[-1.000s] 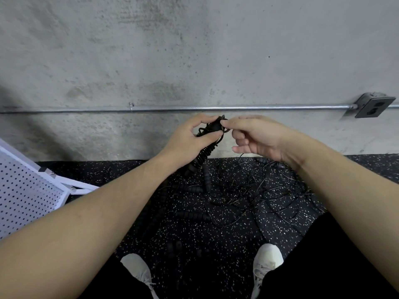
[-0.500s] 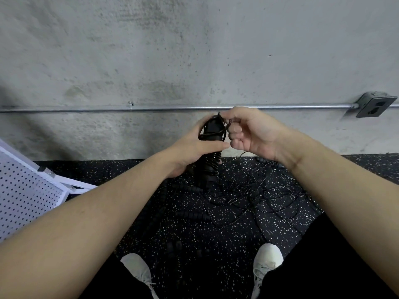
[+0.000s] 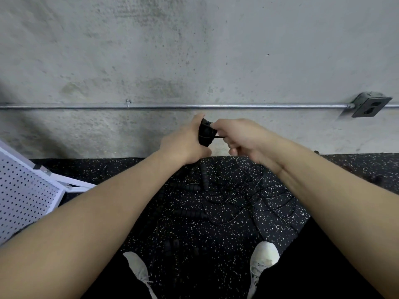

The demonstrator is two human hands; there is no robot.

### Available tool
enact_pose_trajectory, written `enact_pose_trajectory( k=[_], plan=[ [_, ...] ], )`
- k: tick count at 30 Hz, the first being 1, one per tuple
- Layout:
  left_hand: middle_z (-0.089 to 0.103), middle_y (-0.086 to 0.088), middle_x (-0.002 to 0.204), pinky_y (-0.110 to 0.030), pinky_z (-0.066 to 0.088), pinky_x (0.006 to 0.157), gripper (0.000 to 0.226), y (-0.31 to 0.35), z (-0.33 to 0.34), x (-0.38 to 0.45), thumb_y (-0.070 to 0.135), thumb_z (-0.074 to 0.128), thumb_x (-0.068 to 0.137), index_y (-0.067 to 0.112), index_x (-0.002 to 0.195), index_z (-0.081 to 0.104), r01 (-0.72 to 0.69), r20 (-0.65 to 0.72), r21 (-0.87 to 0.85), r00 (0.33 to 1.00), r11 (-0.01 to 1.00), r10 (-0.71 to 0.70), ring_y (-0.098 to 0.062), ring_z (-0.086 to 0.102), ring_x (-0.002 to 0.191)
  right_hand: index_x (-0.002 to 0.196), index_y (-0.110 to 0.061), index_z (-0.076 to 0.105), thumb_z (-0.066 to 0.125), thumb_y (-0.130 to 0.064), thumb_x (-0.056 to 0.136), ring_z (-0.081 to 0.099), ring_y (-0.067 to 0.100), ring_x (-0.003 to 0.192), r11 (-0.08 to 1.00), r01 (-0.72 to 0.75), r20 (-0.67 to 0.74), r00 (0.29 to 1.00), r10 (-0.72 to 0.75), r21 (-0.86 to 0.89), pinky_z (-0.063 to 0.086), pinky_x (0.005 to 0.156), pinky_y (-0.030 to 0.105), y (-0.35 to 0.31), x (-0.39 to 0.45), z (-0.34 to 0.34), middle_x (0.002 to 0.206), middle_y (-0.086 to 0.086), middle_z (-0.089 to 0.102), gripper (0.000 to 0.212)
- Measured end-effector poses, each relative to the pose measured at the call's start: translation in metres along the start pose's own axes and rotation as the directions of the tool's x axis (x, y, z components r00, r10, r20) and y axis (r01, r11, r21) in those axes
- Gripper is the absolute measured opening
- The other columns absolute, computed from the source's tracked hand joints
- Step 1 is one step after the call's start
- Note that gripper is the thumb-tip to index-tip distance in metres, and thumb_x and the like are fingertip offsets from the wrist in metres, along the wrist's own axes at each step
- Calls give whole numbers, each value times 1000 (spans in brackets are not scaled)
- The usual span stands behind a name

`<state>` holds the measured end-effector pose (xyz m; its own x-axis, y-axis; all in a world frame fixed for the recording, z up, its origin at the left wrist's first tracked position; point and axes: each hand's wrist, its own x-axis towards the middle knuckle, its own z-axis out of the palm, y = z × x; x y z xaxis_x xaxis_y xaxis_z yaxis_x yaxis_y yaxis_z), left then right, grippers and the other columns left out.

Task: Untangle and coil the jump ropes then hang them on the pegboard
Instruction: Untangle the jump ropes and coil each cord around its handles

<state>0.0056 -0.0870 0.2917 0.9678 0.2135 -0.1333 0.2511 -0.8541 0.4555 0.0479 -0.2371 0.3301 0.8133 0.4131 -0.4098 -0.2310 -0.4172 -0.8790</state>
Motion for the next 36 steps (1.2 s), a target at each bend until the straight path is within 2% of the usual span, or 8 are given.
enact_pose_trajectory(
  k=[3,7,11,15,19,24,28,36],
  plan=[
    [56,2,138,-35,45,77,104,2,3,1,42,73,77,44,156,5,-35,-115,137,992,990,51,-24,64,113,72,-21,53,61,-34,97,26,9,44,999,37,-13,999,-37,8,28,44,22,-3,-4,-1,47,-12,31,29],
    [56,10,138,-36,49,89,94,3,7,0,45,77,78,44,152,20,-178,-242,-181,961,967,132,-14,60,116,46,-26,42,57,-31,98,15,9,42,966,30,69,996,-50,258,30,40,19,-10,-2,-16,48,-11,21,55],
    [64,11,126,-31,48,102,78,2,12,-6,40,89,74,39,138,46,-194,-81,-639,979,744,186,-3,63,112,48,-24,45,51,-28,100,18,7,39,902,4,177,980,-89,432,36,43,17,-10,-2,-22,41,-10,20,52],
    [71,-11,112,-49,60,83,72,2,10,-12,18,87,72,41,130,49,9,112,-906,969,423,220,-29,73,86,53,-21,54,54,-32,100,21,6,37,852,8,157,982,-105,523,38,46,17,-10,0,-29,38,-10,21,48],
    [55,7,141,-30,46,106,101,7,14,-10,36,88,72,46,154,30,-36,146,-683,972,729,184,-13,61,121,54,-22,47,57,-33,99,19,8,38,925,11,78,996,-44,380,34,43,18,-2,9,-36,41,-9,20,48],
    [47,3,148,-23,39,101,110,4,21,0,28,85,81,35,162,11,-12,209,-375,973,927,97,-19,53,128,56,-23,46,59,-37,99,25,11,43,1000,10,17,1000,-10,-2,37,47,21,12,11,-27,46,-8,26,47],
    [51,0,148,-32,45,106,111,0,27,6,28,85,80,35,162,10,-7,184,-274,981,962,59,-24,57,125,57,-22,46,60,-33,98,23,11,43,999,-18,-3,1000,18,44,34,46,21,12,12,-11,47,-9,26,44],
    [60,9,121,-6,46,79,77,-14,21,-11,27,86,81,31,142,39,-78,11,-578,995,812,103,-5,59,102,66,-26,45,54,-41,101,24,9,47,969,25,48,998,-38,247,34,48,19,6,12,-13,49,-11,25,39]
  ],
)
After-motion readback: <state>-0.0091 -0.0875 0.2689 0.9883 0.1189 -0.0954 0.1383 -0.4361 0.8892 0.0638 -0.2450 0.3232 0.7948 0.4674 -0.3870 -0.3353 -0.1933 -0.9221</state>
